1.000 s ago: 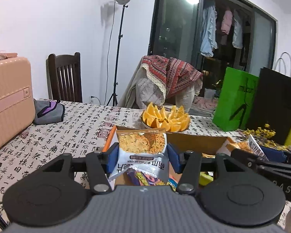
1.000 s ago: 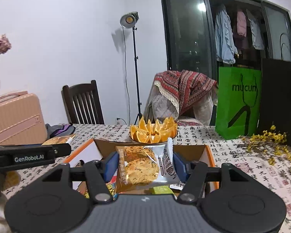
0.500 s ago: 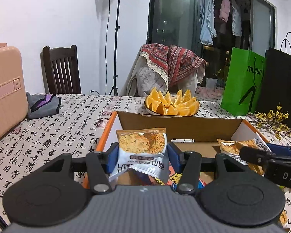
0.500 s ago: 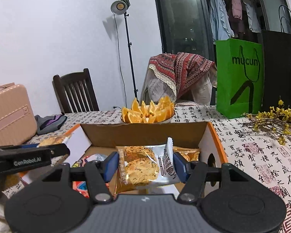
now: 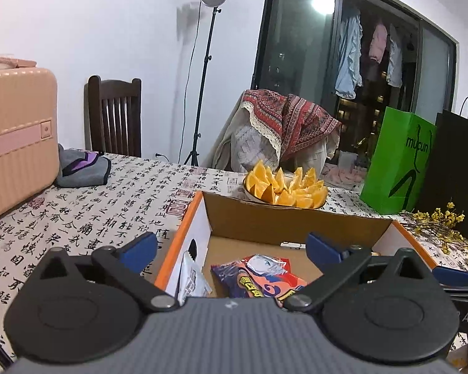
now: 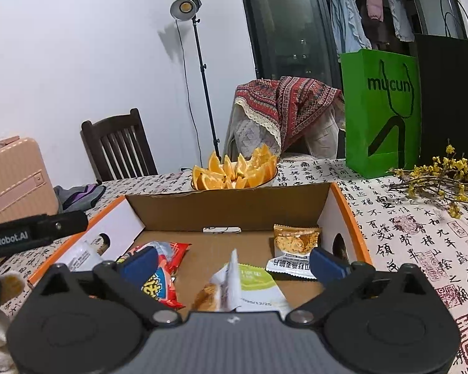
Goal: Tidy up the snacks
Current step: 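Move both open tools back from the box to the snack pile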
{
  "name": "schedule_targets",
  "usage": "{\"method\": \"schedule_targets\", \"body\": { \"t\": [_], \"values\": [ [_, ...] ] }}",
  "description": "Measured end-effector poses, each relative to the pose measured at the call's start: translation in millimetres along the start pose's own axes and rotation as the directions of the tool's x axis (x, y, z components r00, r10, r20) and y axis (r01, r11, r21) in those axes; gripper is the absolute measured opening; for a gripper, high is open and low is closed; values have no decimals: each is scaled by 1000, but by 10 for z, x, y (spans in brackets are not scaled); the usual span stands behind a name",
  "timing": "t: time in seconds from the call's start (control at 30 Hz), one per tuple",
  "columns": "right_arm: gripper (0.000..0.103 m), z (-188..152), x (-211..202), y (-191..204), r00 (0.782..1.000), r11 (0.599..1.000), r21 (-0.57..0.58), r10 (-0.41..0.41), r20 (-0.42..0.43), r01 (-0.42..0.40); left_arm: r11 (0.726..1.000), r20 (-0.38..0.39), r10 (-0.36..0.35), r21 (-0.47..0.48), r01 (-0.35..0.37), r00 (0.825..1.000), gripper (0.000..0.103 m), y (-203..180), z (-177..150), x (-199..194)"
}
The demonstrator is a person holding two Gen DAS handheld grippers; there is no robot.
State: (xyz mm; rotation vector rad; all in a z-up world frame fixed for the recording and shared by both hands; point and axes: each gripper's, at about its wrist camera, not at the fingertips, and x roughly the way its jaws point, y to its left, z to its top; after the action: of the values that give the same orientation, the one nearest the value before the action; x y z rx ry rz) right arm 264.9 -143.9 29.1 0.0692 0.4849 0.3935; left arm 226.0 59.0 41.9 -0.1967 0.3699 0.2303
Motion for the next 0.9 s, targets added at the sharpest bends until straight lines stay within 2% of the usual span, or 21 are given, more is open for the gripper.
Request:
{"method": "schedule_targets", "body": {
  "t": [0.27, 0.4, 0.5, 0.73, 0.9],
  "values": [
    [103, 23, -64, 26, 1000, 1000, -10, -2, 24, 2, 1000, 8, -6, -5, 6, 1000, 103, -9, 8, -51],
    [103, 49, -129, 24, 999, 1000, -14, -2, 44, 2, 999, 9, -41, -28, 41, 999, 103, -3, 69, -158],
    [103, 77, -190, 31, 999, 1000, -18, -2, 54, 3, 999, 21, -31, -21, 31, 999, 103, -37, 125, -271],
    [103, 123, -564, 60, 996, 999, -47, -3, 90, 7, 997, 50, -72, -37, 73, 996, 103, -17, 215, -637],
    [103, -10, -837, 126, 996, 997, -81, 11, 89, -4, 997, 53, -74, -17, 75, 996, 103, 14, 146, -902]
  ]
}}
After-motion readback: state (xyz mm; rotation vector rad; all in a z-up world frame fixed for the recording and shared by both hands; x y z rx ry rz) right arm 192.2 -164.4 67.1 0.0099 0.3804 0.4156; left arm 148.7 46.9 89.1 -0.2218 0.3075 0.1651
